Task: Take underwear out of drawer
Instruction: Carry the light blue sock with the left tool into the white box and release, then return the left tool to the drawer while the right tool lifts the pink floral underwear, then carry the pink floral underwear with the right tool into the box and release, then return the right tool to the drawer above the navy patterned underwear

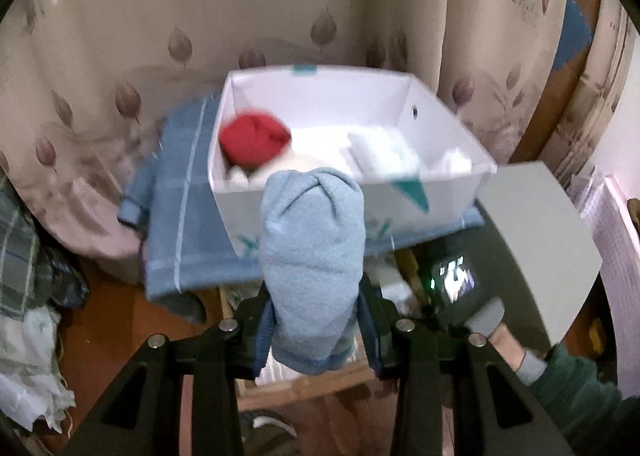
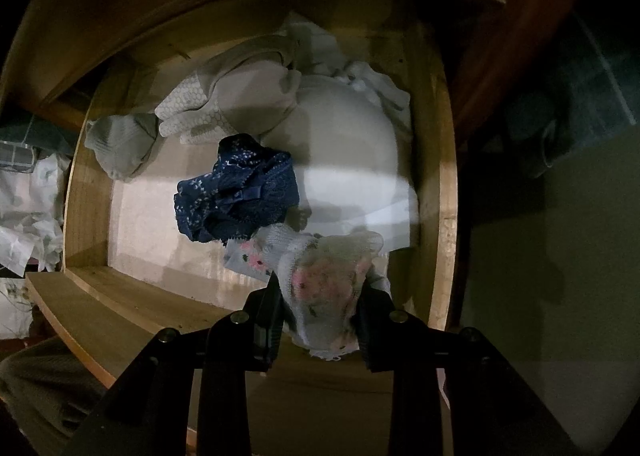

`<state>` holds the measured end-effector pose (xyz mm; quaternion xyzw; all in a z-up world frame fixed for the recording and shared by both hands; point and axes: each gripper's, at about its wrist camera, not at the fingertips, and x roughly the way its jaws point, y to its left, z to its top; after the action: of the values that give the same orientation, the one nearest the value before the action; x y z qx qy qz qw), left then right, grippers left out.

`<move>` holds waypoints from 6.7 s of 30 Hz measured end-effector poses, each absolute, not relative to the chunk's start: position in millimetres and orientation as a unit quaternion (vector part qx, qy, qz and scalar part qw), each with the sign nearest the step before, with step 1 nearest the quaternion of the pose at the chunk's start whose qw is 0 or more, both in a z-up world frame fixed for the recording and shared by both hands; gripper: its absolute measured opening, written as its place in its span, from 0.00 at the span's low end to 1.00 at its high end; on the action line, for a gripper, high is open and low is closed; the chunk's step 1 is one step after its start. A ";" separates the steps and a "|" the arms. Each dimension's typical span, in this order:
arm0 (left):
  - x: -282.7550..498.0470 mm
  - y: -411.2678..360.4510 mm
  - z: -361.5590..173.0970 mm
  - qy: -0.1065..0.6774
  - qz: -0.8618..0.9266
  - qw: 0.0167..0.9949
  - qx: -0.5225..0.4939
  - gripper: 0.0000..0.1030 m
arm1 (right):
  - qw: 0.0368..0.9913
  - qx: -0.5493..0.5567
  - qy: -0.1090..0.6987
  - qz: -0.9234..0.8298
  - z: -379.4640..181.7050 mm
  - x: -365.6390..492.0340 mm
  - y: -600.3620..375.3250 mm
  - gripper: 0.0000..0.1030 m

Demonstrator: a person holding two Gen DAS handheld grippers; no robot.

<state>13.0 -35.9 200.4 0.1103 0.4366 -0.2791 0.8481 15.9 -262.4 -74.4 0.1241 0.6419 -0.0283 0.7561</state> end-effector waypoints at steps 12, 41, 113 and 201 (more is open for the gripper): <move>66.5 -68.5 248.9 0.398 -0.246 0.875 0.123 0.36 | 0.756 0.129 0.642 -0.025 -74.0 16.5 -263.7 0.27; 145.3 -94.6 177.3 0.458 -0.213 0.857 0.098 0.39 | 0.754 0.129 0.644 -0.022 -73.8 17.8 -263.0 0.27; 38.8 17.3 11.4 0.466 -0.140 0.873 0.038 0.58 | 0.900 0.076 0.427 0.050 209.0 -41.6 -223.9 0.27; 50.7 42.0 5.8 0.492 -0.149 0.858 -0.014 0.58 | 0.722 -0.049 0.690 0.017 -67.6 58.2 -178.8 0.67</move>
<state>50.7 42.0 5.8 -0.0136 0.4919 -0.1491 0.8577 58.2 -178.8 -67.6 -0.0492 0.6904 0.0169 0.7216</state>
